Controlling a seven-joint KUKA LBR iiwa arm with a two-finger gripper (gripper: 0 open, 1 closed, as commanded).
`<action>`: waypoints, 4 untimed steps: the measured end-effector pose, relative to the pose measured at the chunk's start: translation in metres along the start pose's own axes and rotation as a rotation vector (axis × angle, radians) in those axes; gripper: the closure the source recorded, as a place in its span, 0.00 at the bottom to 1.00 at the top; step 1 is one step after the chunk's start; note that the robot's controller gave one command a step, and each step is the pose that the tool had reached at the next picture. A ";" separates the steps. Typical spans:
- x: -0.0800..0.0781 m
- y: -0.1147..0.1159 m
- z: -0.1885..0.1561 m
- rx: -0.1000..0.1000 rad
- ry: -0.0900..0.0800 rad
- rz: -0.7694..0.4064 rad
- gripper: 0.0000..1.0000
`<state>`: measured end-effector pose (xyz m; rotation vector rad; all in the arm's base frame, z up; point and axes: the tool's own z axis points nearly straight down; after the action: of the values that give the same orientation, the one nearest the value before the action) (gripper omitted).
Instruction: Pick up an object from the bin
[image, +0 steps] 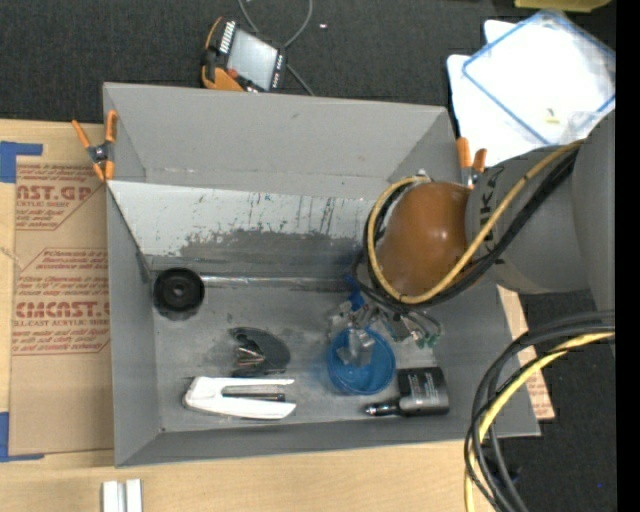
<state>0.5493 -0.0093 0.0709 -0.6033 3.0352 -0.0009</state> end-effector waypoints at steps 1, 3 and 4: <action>0.000 0.000 0.000 0.000 0.000 0.000 1.00; -0.004 -0.008 -0.137 0.001 -0.005 0.037 1.00; -0.024 -0.012 -0.132 -0.004 0.005 -0.007 1.00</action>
Offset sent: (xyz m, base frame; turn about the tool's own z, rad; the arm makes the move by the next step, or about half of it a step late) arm 0.0038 -0.0068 0.0573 -0.0357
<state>0.5697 -0.0121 0.2035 -0.6146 3.0392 0.0040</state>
